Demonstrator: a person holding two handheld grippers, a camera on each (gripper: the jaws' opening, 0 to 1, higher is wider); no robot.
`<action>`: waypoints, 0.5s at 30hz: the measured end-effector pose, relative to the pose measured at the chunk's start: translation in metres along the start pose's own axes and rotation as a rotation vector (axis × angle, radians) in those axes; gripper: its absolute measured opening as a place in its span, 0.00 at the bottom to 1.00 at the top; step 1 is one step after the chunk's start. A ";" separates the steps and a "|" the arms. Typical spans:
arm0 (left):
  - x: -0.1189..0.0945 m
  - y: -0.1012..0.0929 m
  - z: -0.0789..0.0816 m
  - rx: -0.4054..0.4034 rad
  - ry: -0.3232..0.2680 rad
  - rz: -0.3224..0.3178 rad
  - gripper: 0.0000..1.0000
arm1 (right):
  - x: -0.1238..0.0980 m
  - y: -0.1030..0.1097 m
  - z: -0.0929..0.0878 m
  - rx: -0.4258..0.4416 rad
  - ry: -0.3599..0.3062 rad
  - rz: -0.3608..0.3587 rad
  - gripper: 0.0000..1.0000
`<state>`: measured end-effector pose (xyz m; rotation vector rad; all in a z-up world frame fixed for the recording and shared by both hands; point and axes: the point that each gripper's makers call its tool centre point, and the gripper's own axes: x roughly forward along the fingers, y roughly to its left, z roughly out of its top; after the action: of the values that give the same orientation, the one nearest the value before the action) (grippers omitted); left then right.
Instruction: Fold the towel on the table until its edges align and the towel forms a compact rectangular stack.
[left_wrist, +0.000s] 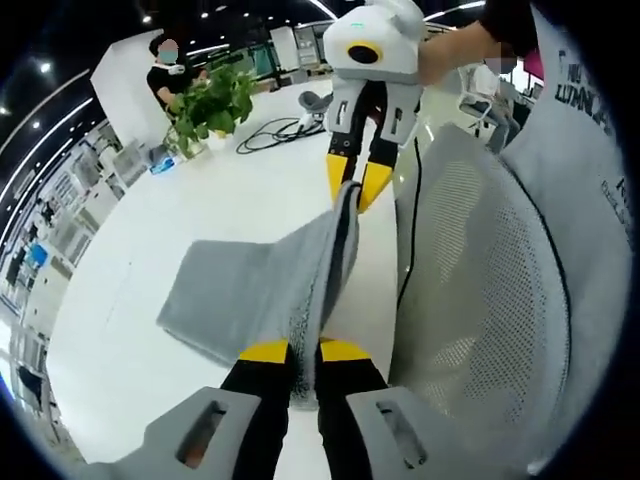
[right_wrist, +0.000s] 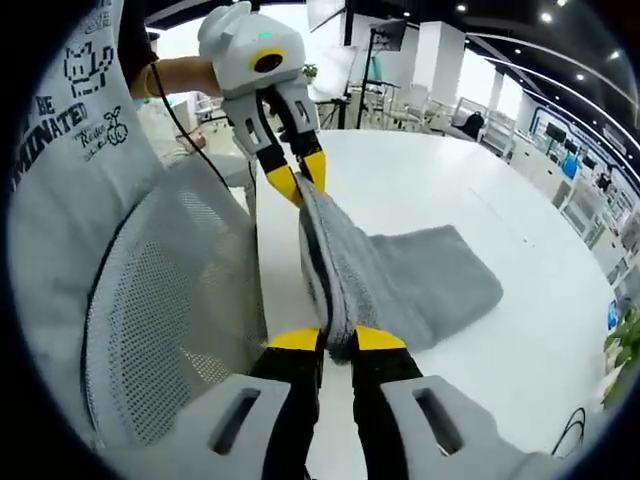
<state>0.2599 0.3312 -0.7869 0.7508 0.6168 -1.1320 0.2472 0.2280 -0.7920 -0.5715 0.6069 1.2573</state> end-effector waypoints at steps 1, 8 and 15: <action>-0.002 -0.001 0.001 0.001 -0.002 -0.001 0.08 | -0.001 0.001 0.001 0.001 0.000 0.002 0.09; -0.020 -0.008 0.012 0.001 -0.008 -0.020 0.08 | -0.017 0.021 0.013 -0.002 -0.015 0.039 0.09; -0.037 -0.016 0.016 -0.024 -0.022 -0.040 0.08 | -0.033 0.034 0.029 -0.011 -0.042 0.067 0.09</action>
<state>0.2342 0.3356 -0.7520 0.7067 0.6284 -1.1666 0.2109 0.2322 -0.7507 -0.5362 0.5888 1.3327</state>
